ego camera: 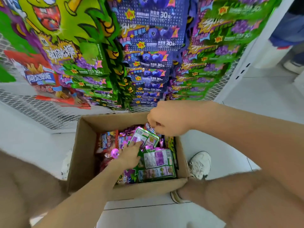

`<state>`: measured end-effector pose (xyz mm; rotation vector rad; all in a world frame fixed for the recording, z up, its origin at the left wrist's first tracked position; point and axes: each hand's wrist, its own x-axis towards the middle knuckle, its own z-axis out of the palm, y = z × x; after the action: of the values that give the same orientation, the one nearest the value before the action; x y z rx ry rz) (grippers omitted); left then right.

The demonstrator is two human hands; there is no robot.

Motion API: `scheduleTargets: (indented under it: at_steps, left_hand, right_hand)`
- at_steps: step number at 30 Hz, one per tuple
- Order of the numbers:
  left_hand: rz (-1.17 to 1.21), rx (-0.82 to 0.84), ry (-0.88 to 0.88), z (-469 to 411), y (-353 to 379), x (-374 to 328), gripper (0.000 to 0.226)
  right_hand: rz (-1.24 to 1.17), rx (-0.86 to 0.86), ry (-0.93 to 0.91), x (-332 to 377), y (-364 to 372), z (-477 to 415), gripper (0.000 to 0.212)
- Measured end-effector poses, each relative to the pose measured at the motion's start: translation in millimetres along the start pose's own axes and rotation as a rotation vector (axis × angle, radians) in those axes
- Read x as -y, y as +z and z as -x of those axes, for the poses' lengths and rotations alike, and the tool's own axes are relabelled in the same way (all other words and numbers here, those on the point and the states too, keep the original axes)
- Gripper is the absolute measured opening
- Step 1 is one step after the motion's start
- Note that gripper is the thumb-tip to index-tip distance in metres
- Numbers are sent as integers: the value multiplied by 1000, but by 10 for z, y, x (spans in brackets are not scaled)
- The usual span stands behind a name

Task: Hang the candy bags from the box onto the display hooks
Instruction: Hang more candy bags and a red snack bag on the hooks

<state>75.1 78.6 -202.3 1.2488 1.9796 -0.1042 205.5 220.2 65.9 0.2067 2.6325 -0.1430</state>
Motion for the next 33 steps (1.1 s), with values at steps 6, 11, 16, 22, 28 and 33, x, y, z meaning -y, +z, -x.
scheduleTargets:
  at_steps: [6,11,16,22,28,33]
  left_hand:
    - [-174,-145,18,82,-86,-49,35]
    - [-22,-29,239,329,-358,-70,11]
    - [72,-157,281,830,-1075,-165,14]
    - [805,-181,151,1634,-1871,-350,42]
    - [1359,-266,-35,2247,-2360,-286,15]
    - [1045,-603,-111,2487,-2644,-58,61]
  right_hand:
    - [-11,-33,22,-22,-96,-74,23]
    - [16,8,25,138,-162,-17,28]
    - [-23,-23,56,314,-269,77,26]
    - [-75,-34,19,500,-469,194,59]
    - [-223,-186,5,588,-652,330,64]
    - [-420,-651,47,350,-796,263,38]
